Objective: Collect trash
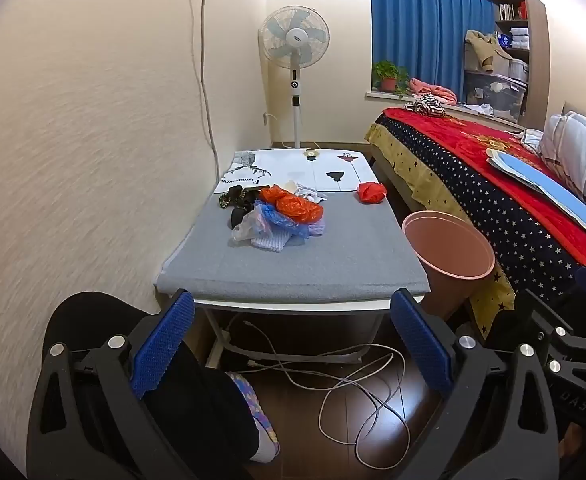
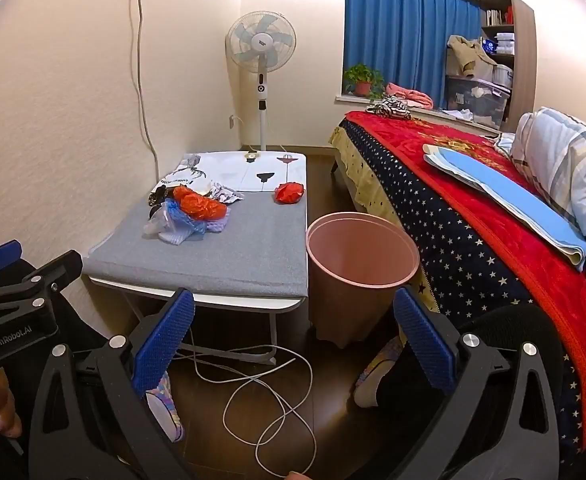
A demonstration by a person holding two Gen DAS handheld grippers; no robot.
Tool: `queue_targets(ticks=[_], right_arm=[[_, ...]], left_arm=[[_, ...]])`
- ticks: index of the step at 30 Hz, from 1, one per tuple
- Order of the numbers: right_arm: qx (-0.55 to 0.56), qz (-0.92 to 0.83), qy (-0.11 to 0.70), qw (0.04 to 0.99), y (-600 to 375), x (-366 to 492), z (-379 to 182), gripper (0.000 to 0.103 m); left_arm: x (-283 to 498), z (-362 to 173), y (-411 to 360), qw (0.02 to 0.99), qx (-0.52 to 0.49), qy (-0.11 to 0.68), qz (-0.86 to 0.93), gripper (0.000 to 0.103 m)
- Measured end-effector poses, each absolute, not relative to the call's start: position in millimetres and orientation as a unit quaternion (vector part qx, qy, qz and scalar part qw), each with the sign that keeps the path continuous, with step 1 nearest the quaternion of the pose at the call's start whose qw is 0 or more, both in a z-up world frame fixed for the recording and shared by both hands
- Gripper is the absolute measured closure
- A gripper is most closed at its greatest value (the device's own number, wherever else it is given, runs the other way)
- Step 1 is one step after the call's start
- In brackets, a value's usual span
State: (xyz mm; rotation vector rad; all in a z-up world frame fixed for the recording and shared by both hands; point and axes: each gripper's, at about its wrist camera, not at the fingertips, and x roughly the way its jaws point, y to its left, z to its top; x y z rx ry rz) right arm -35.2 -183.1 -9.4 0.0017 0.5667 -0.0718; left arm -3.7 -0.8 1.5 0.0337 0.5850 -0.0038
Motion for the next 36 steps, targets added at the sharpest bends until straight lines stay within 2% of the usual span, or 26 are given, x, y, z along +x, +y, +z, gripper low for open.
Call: queue_targets(ticks=[36], right_arm=[[0.002,-0.033,0.279,0.96,-182.6,-37.3,-5.0,0.005]], left_arm=[[-1.6,1.1,-2.2,0.958,0.018,0.284,-0.007,0.008]])
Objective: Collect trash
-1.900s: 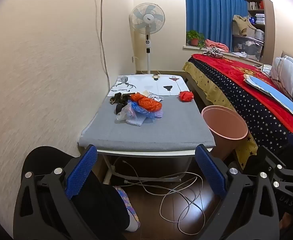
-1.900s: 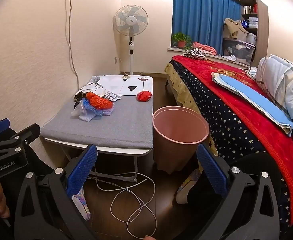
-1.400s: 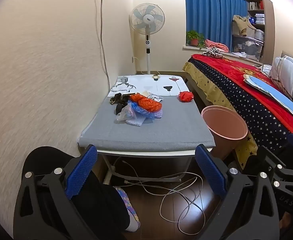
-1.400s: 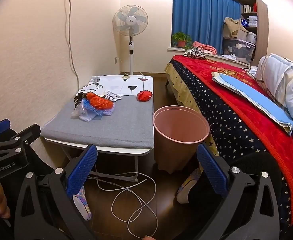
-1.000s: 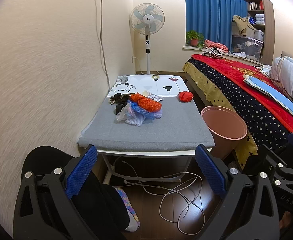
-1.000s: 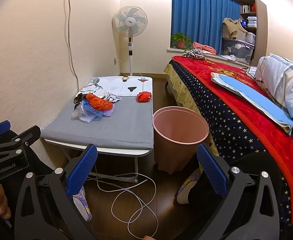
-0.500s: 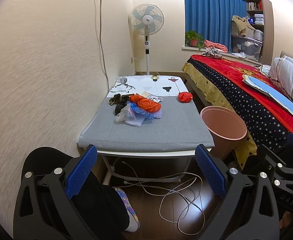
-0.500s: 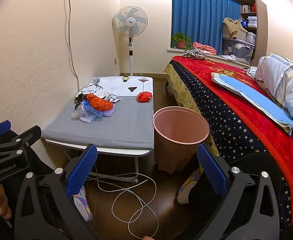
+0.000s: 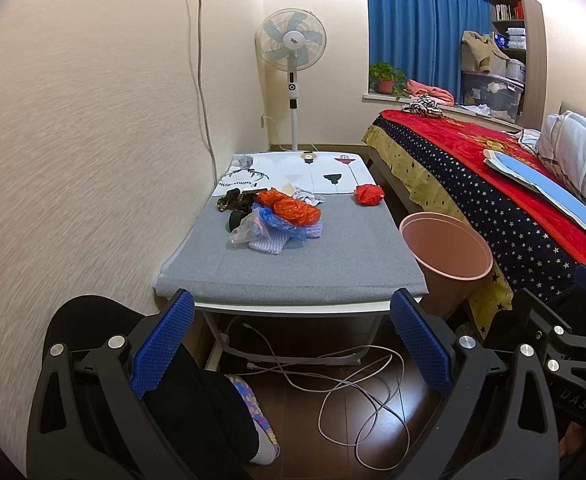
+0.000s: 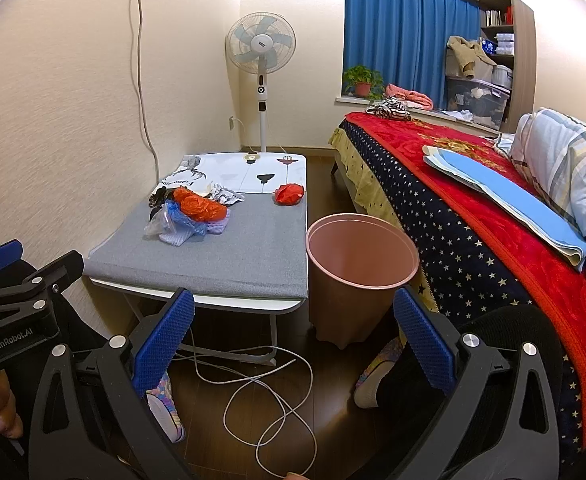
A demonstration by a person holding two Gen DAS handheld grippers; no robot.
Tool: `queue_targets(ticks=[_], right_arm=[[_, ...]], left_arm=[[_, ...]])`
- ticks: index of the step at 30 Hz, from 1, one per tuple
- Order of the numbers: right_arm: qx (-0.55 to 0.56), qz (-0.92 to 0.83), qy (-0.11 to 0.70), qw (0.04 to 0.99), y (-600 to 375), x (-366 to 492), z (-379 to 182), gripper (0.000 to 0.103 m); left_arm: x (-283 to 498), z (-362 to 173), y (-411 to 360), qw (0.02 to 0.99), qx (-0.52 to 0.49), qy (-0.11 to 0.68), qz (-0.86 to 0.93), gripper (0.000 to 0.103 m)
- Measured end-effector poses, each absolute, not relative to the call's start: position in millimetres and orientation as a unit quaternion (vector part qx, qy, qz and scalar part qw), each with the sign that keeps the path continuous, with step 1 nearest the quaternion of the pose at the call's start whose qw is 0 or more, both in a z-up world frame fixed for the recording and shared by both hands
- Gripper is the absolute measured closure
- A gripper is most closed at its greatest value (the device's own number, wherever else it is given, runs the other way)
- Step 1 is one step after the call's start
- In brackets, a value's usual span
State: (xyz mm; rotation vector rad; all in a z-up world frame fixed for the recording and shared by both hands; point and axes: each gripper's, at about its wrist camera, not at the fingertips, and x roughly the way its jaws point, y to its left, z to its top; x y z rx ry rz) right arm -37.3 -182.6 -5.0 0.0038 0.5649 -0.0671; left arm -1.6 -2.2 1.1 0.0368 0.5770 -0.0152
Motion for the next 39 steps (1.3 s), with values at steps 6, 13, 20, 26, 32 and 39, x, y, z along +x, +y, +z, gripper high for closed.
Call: queue_targets(ticks=[6,13,20,26,32,39], right_arm=[[0.002,-0.033,0.278,0.96,-183,-37,-6,0.005],[0.002,-0.033,0.279,0.96,-182,-37,-5,0.005],[0.001,-0.032,0.278,0.96,-182,-37,-5,0.005],[0.001,-0.032,0.279,0.96,-182,-37,-5,0.005],[0.002,-0.03,0.281,0.959,-181,-35,-5,0.005],[0.013,-0.026,0.285,0.958,-184,-27,-8,0.005]], left_arm=[[-2,1,-3,0.958,0.018,0.284,-0.007,0.008],[-2,1,-3,0.959,0.018,0.284,-0.007,0.008],[-3,1,-4,0.958,0.019,0.285,-0.007,0.008],[-2,1,-4,0.958,0.019,0.285,-0.007,0.008],[-2,0,-2,0.957,0.018,0.29,-0.01,0.008],[3,-3,-3,0.955,0.019,0.297,-0.014,0.008]])
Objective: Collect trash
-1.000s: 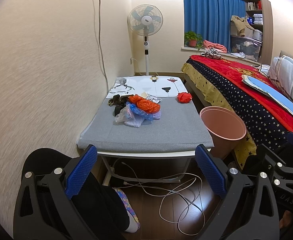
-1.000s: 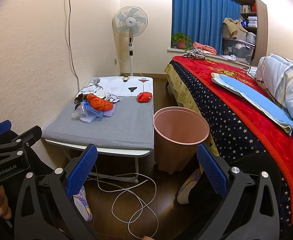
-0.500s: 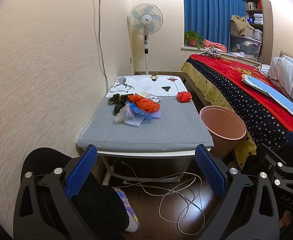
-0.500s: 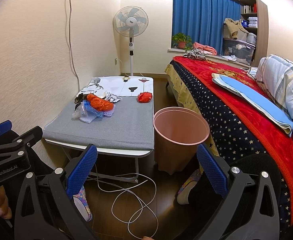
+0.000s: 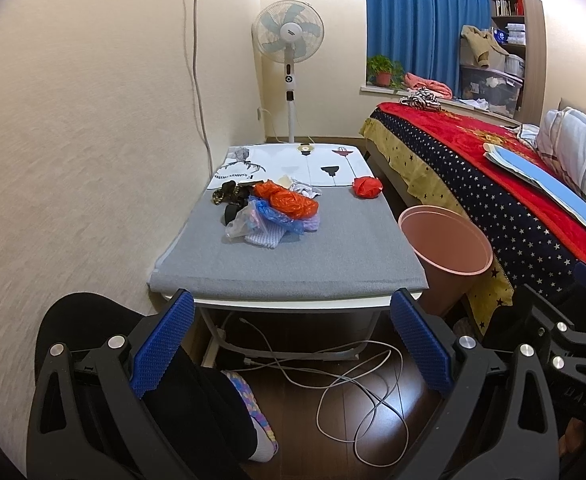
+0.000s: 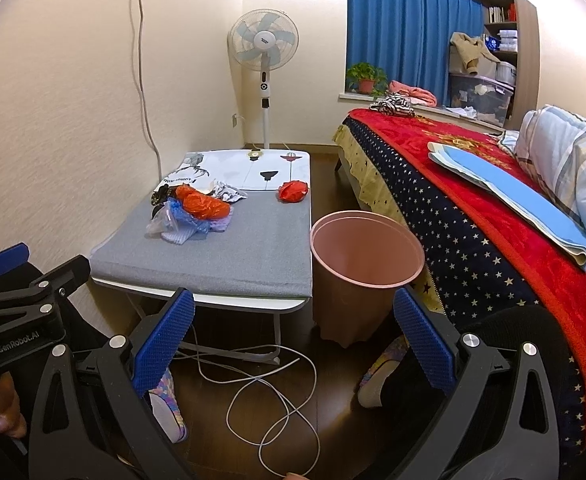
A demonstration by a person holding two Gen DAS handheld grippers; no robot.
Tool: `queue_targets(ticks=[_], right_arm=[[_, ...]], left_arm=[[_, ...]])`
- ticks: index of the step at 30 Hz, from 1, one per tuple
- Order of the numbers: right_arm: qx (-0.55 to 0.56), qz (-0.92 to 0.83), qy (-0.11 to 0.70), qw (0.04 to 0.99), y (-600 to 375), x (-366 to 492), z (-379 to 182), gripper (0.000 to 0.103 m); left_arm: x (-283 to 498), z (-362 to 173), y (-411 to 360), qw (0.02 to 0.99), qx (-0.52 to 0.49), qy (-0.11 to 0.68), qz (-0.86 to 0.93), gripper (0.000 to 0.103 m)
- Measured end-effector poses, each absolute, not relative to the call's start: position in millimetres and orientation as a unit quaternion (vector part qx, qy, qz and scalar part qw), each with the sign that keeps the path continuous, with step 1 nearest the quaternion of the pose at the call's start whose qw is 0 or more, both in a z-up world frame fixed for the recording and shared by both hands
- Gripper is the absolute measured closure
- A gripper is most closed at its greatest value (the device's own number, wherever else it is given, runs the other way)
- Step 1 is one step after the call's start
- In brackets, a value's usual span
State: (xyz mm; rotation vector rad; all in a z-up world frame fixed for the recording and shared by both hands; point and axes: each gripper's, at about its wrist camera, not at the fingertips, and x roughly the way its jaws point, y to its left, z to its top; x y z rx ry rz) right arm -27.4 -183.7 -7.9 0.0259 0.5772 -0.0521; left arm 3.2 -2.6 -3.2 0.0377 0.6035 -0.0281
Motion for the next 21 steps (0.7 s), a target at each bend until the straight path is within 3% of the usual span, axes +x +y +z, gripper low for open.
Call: queue_targets(ticks=[11,21], right_arm=[[0.029,-0.019,0.221,0.975,-194,46,12,0.005],[0.024,0.007,0.243,0.97,-188,208,-15,0.005]], left_arm=[[63,4,26,0.96,0.006,0.279,0.023,0.008],[160,19,69,0.964,-0.004,0.253,0.086,0.008]])
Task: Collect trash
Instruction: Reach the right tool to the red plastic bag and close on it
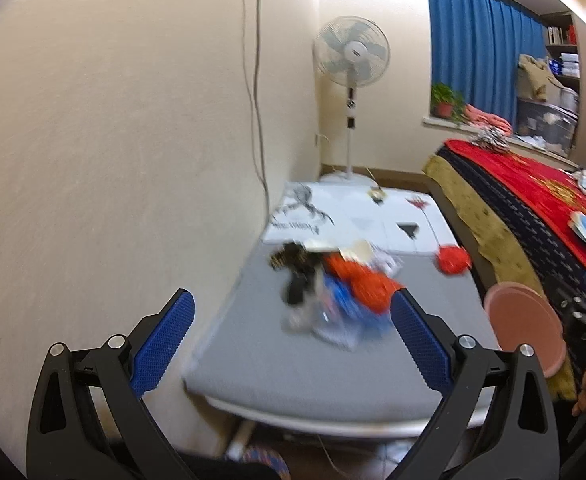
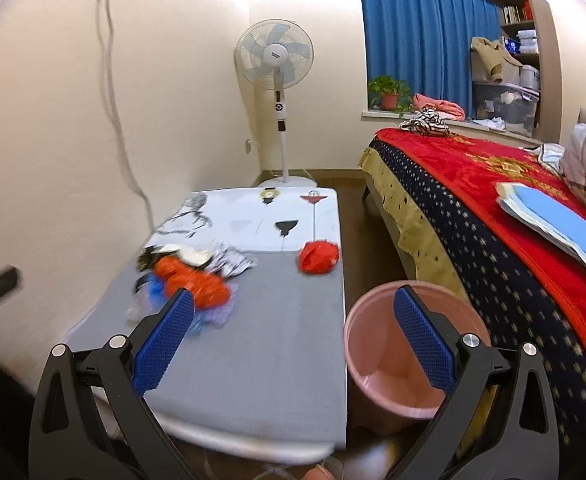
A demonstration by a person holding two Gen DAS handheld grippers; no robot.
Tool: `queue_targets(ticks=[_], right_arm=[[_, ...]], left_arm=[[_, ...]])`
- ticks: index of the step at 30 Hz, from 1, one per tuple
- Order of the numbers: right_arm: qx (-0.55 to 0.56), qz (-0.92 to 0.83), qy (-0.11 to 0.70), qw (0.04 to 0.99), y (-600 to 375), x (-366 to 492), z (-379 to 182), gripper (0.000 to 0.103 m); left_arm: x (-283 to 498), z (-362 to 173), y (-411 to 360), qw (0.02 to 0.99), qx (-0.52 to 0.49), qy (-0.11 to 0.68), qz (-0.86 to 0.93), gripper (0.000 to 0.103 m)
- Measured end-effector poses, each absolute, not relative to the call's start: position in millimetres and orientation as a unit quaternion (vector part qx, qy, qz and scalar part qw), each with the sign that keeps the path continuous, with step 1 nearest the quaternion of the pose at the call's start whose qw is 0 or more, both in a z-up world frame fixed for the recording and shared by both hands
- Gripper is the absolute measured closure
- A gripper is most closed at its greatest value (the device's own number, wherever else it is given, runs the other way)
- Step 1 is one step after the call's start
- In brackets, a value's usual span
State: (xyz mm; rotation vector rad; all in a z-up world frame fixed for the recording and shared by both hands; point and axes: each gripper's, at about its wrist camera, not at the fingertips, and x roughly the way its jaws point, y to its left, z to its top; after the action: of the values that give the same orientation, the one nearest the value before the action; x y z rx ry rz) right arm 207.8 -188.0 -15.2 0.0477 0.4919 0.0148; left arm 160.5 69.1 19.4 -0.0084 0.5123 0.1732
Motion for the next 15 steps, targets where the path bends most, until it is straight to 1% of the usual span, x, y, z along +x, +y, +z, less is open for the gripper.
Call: queue_targets(ticks=[6,10,15], right_arm=[[0.002,-0.027,0.248,0.968,-186,303,-43,0.005],[0.004,-0.062,0.272,0.96,-192,366,-74,0.005],[0.027,-0.082,0.302,0.949,-196,429,-111,0.005]], left_arm=[[215,25,82,0.965,-0.008,0.246,0.093,0.008],[244,19,91,0.963,-0.014,0.251,0.101,0.008],[264,5,97,0.953,-0.04,0.291,0.079,0.008]])
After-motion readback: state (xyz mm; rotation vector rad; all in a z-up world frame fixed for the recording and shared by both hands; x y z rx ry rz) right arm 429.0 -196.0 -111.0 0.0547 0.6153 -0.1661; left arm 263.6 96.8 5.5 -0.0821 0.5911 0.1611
